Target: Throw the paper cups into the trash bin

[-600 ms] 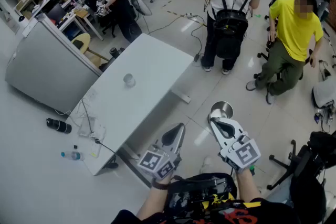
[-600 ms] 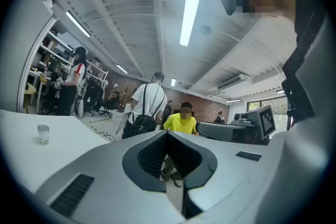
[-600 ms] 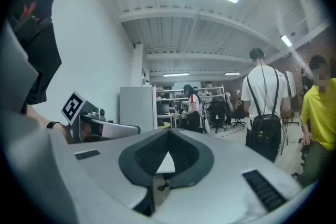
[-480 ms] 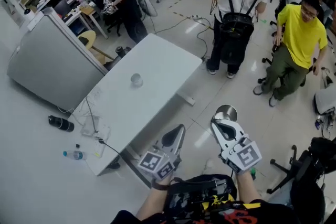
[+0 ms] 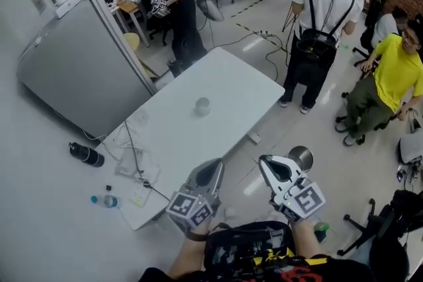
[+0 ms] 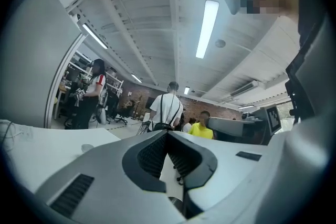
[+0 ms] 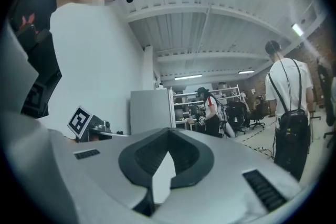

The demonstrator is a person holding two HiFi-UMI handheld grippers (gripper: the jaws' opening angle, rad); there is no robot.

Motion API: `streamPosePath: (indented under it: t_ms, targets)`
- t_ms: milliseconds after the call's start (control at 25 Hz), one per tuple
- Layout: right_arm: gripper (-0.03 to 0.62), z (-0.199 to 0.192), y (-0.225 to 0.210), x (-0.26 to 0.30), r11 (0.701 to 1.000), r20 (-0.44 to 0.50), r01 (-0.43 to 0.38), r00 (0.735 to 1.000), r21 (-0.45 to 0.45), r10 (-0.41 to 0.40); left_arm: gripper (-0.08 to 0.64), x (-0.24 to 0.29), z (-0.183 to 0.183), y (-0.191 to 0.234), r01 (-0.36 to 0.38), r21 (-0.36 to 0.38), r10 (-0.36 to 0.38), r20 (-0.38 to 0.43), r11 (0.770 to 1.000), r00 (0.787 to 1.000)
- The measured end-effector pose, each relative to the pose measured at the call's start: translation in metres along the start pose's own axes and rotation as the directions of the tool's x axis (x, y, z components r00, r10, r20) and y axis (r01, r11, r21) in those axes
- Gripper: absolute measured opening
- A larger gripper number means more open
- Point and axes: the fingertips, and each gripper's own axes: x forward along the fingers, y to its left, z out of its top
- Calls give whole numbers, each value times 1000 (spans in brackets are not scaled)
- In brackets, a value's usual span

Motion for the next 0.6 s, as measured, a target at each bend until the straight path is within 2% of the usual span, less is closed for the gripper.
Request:
streamPosePath:
  t_ms: [280,600]
  targets:
    - [2,-18,15,42,999,-46,-52,998,6,52,2,-15,4,46,-29,-34,30,24,999,999]
    - [0,-24,-3,107,990,-65,-138,989,-23,137,2,-2,15,106,-93,-54,96,51,994,994]
